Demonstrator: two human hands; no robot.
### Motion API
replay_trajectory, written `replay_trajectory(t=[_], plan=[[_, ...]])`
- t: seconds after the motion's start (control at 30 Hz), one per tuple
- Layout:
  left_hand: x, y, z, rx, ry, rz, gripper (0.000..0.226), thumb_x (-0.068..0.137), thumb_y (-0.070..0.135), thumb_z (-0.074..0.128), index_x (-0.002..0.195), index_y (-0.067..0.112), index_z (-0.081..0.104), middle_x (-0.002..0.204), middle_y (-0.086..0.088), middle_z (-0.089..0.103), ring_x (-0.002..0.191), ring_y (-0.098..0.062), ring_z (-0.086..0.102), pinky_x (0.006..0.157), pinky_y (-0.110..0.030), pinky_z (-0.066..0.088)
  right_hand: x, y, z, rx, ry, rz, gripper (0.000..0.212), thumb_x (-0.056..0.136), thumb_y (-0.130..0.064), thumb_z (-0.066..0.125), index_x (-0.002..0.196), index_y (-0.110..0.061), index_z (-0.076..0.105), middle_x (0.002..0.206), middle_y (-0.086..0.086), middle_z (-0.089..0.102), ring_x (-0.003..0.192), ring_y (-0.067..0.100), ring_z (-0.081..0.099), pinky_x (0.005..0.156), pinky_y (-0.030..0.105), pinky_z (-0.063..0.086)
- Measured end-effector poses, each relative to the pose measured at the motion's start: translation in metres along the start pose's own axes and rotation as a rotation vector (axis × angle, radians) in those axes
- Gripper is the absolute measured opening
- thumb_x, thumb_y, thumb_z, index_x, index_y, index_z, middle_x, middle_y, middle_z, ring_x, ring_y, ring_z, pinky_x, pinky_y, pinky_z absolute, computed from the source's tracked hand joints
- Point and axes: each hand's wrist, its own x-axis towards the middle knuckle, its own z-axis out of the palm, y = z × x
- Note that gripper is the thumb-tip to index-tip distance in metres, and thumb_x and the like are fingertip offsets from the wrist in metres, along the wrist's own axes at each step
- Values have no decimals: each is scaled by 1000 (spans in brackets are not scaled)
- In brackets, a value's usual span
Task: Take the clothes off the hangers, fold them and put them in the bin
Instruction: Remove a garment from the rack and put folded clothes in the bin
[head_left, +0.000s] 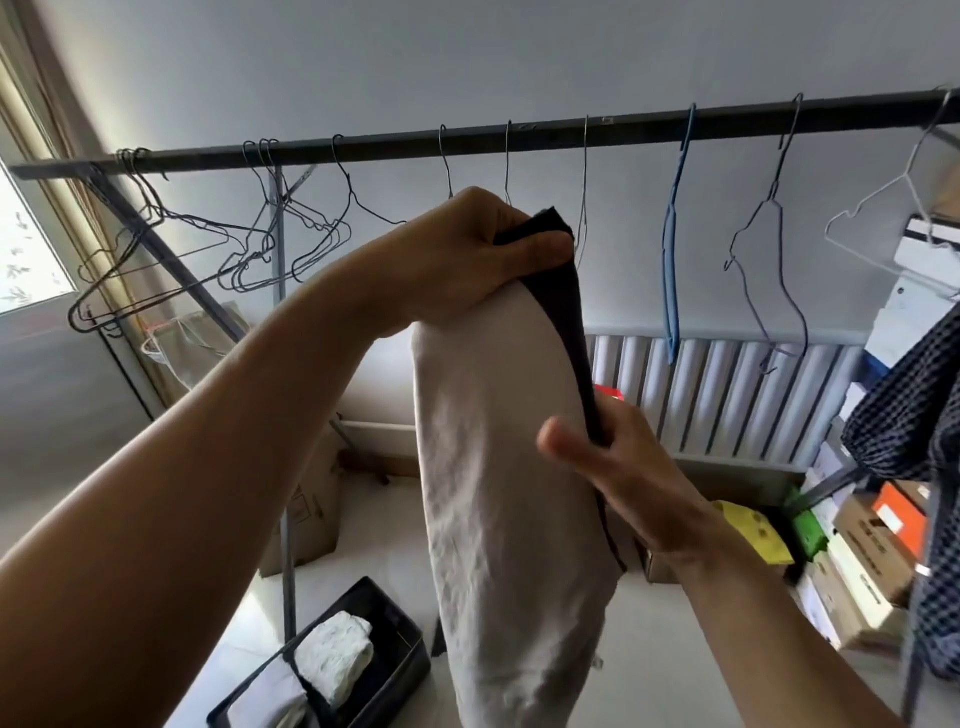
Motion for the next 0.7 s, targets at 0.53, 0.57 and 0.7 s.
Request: replay_trajectory(t=[0.53, 0.57, 0.7], plan=[[-55, -101, 71, -1080, -117, -152, 84, 60, 81, 62, 115, 18, 68, 96, 1, 75, 89, -12, 70, 77, -32, 59, 7, -16, -14, 132, 249, 12, 6, 85, -14, 70, 90, -16, 70, 80, -7, 76, 74, 9, 73, 59, 16, 54], [-64, -104, 85, -1090, -89, -222, 86, 52, 72, 79, 115, 13, 67, 99, -4, 75, 89, -16, 71, 74, -32, 60, 8, -14, -16, 133, 253, 10, 7, 84, -14, 70, 91, -15, 71, 82, -4, 77, 77, 13, 73, 62, 19, 56], [-76, -98, 107, -906, 196, -206, 60, 68, 23, 85, 122, 11, 62, 110, -14, 72, 99, -28, 70, 77, -33, 57, 12, -9, -17, 101, 289, 10, 10, 83, -19, 69, 92, -14, 72, 87, 1, 77, 82, 17, 74, 69, 27, 58]])
